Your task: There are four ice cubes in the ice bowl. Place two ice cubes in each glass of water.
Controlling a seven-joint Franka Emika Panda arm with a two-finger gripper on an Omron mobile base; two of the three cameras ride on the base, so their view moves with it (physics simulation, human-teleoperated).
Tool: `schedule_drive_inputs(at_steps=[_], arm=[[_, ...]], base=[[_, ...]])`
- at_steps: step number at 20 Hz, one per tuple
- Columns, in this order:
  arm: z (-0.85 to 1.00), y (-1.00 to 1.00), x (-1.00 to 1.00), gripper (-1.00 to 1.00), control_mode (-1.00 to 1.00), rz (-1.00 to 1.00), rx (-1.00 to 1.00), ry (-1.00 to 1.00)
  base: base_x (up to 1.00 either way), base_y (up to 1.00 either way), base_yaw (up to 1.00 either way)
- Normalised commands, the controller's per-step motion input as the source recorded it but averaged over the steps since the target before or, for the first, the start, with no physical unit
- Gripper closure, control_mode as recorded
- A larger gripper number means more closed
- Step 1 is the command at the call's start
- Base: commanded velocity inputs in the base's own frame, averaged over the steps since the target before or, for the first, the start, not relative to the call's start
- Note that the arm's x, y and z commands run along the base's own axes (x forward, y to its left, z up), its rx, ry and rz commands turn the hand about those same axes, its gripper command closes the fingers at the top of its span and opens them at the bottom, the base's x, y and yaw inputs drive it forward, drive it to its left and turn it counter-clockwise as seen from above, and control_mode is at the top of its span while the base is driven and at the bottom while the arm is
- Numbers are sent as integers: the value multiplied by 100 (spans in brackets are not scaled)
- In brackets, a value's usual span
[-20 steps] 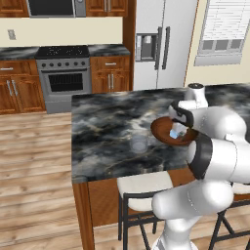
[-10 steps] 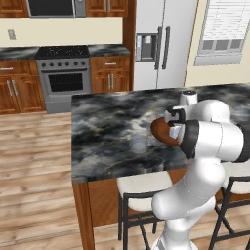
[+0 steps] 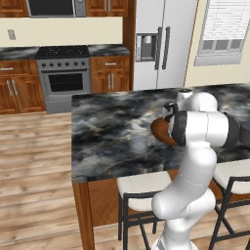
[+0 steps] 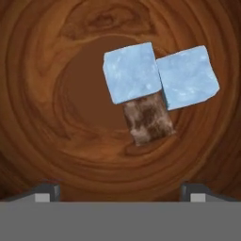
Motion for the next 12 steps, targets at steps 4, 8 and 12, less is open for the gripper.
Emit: schedule_drive_inputs(at_steps=[4,8,12], arm=[[-28,-16,16,-100,-100,0,0,3],[-28,-8,18,-100,-100,0,0,1],[-24,0,15,-100,-100,0,0,0]], base=[[0,0,0],[0,0,0],[0,0,0]])
